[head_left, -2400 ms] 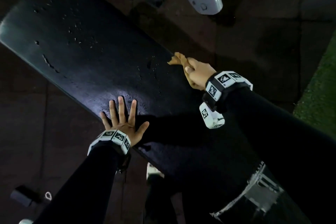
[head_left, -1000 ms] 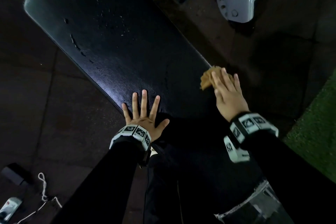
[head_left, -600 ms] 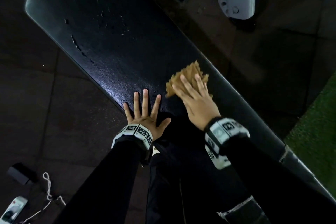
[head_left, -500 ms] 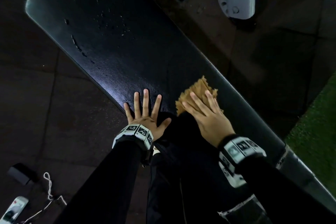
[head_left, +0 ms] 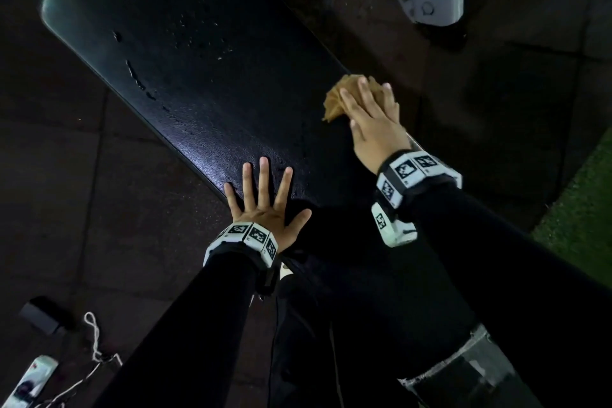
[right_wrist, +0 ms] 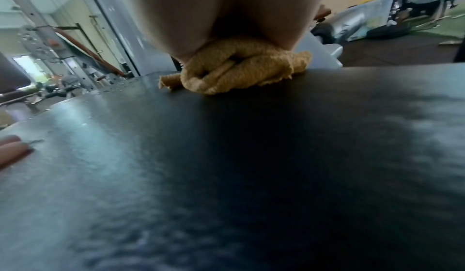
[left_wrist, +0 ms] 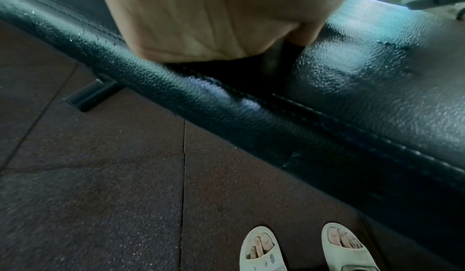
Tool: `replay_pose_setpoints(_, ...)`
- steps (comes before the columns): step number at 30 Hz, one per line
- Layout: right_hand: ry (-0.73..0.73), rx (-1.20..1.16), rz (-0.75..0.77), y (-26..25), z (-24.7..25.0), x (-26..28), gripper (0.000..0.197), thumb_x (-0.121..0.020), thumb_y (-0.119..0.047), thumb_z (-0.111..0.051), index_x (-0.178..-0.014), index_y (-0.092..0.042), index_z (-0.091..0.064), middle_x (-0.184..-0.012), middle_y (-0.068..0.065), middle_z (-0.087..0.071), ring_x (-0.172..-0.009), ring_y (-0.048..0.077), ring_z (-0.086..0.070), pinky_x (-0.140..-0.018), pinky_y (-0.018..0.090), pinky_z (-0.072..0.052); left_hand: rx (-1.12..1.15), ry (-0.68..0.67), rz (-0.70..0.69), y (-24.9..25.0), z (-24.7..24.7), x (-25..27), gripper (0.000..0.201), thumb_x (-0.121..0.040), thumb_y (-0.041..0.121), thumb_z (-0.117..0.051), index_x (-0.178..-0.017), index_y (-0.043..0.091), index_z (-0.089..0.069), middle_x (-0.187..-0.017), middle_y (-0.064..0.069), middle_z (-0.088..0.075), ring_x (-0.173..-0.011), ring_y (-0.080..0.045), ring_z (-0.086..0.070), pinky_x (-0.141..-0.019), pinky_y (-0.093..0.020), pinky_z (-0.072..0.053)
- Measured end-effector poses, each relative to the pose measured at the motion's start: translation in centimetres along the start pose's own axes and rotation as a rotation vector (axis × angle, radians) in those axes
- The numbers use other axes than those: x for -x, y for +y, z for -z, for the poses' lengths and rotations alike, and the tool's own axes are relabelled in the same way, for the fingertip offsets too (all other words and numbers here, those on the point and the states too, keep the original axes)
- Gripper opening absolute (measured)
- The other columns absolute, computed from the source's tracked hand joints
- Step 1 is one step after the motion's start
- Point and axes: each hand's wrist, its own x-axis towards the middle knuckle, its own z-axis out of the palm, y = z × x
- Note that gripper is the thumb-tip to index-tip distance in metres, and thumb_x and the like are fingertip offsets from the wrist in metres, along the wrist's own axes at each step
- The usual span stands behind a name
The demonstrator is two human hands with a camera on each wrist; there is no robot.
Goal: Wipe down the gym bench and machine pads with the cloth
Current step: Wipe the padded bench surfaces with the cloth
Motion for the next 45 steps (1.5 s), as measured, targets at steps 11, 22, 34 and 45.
replay_pose_setpoints(11,-0.212,0.131,0.251,-2.2,-5.1,13.0,0.061,-0.098,-0.025,-0.031,-0.146,-0.036,0.004,-0.154,-0.009,0.016,-0.140,0.031,0.024,-0.110,0.044,0.014,0.051,0.129,-0.032,-0.3,-0.8,0.1,0.080,-0.073,0.081,-0.003,-0.130,0.047,0.041,-0.140,0.006,0.051,-0.126,-0.020,0.050,-0.097,-0.050,0.036)
replay_pose_setpoints(22,-0.012,-0.064,-0.469,6.3,-0.6,10.6,0.081,-0.091,-0.058,-0.037,-0.150,-0.017,0.000,-0.158,0.010,0.010,-0.145,0.027,0.010,-0.116,0.047,0.006,0.211,0.375,-0.019,8.7,-1.1,4.0,0.078,-0.088,0.051,-0.030,-0.151,0.011,-0.009,-0.160,-0.011,0.001,-0.147,-0.025,0.006,-0.115,-0.057,0.004)
replay_pose_setpoints(34,0.044,-0.173,-0.488,8.2,-1.4,9.7,0.077,-0.083,-0.064,-0.047,-0.143,-0.024,-0.022,-0.142,0.005,-0.035,-0.133,0.028,-0.030,-0.110,0.046,-0.016,0.059,0.370,-0.002,9.1,2.0,-4.1,0.084,-0.086,0.073,-0.013,-0.148,0.024,0.017,-0.158,-0.005,0.018,-0.144,-0.030,0.018,-0.114,-0.048,0.007)
replay_pose_setpoints(45,0.013,-0.187,-0.484,8.9,-1.9,9.5,0.081,-0.079,-0.070,-0.042,-0.142,-0.026,-0.018,-0.143,0.004,-0.032,-0.134,0.029,-0.028,-0.111,0.047,-0.015,0.282,0.457,0.325,2.6,-2.0,1.3,0.082,-0.093,0.065,-0.016,-0.151,0.008,-0.002,-0.158,-0.020,0.001,-0.144,-0.042,0.005,-0.118,-0.050,-0.001)
